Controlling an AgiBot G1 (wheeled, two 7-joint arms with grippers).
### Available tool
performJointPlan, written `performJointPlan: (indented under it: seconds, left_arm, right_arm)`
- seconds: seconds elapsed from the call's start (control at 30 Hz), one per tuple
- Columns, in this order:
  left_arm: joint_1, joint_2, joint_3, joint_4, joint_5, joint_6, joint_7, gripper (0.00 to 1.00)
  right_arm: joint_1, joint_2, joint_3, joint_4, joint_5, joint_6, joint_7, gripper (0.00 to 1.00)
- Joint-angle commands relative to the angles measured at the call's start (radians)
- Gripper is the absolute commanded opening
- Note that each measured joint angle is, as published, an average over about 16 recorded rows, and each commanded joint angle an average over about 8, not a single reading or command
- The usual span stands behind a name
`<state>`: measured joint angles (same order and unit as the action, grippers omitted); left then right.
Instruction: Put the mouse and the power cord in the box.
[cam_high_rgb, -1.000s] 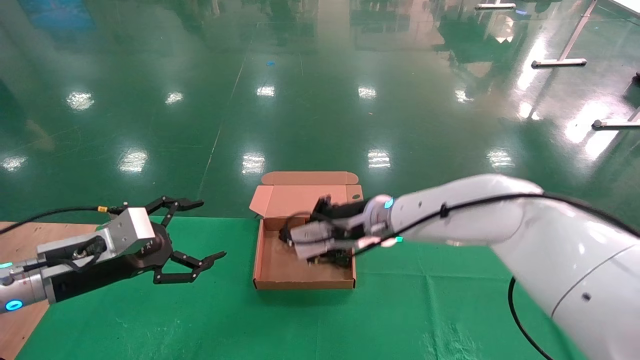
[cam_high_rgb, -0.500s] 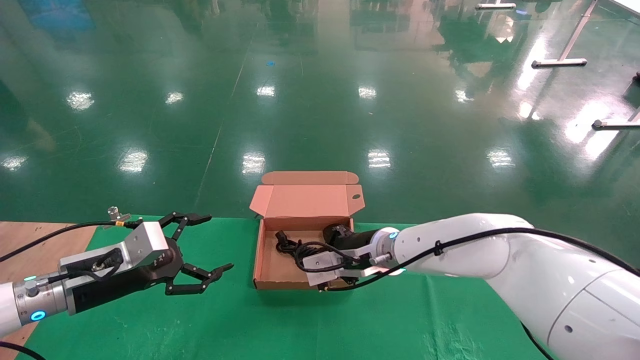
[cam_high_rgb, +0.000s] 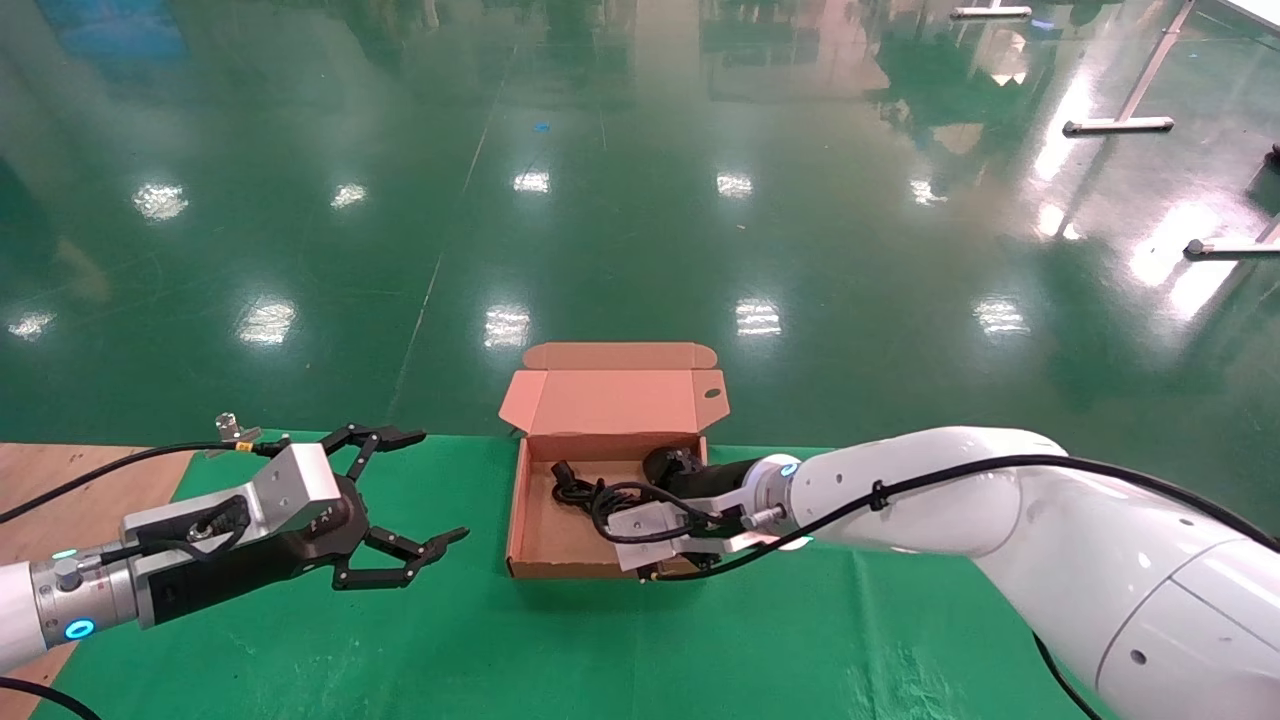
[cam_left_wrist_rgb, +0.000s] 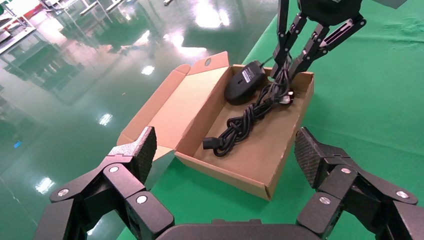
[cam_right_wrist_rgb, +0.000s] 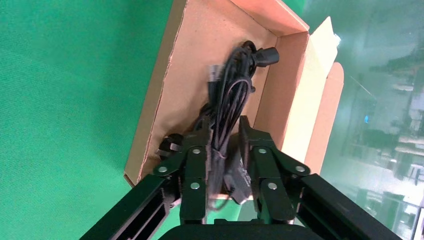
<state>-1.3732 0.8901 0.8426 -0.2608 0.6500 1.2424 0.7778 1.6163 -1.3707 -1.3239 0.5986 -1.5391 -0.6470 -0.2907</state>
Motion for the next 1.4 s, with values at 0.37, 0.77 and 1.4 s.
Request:
performJointPlan:
  seconds: [0.37,0.77,1.4]
  left_arm:
    - [0.008,-0.008,-0.010,-0.029,0.004,-0.002,-0.022,1.00]
    - [0.063,-0.060,-0.116,-0.219,0.018,0.046,-0.202,1.00]
    - [0.158,-0.147,-0.295,-0.541,0.043,0.129,-0.507,1.00]
  right_arm:
    - [-0.015,0.025,0.040,0.022,0.023,-0.035,0.013,1.00]
    - [-0.119,0.170,0.238,0.153,0.178,-0.196,0.105,1.00]
    - [-0.292,0.411,0.568,0.371,0.436,-0.463,0.257,1.00]
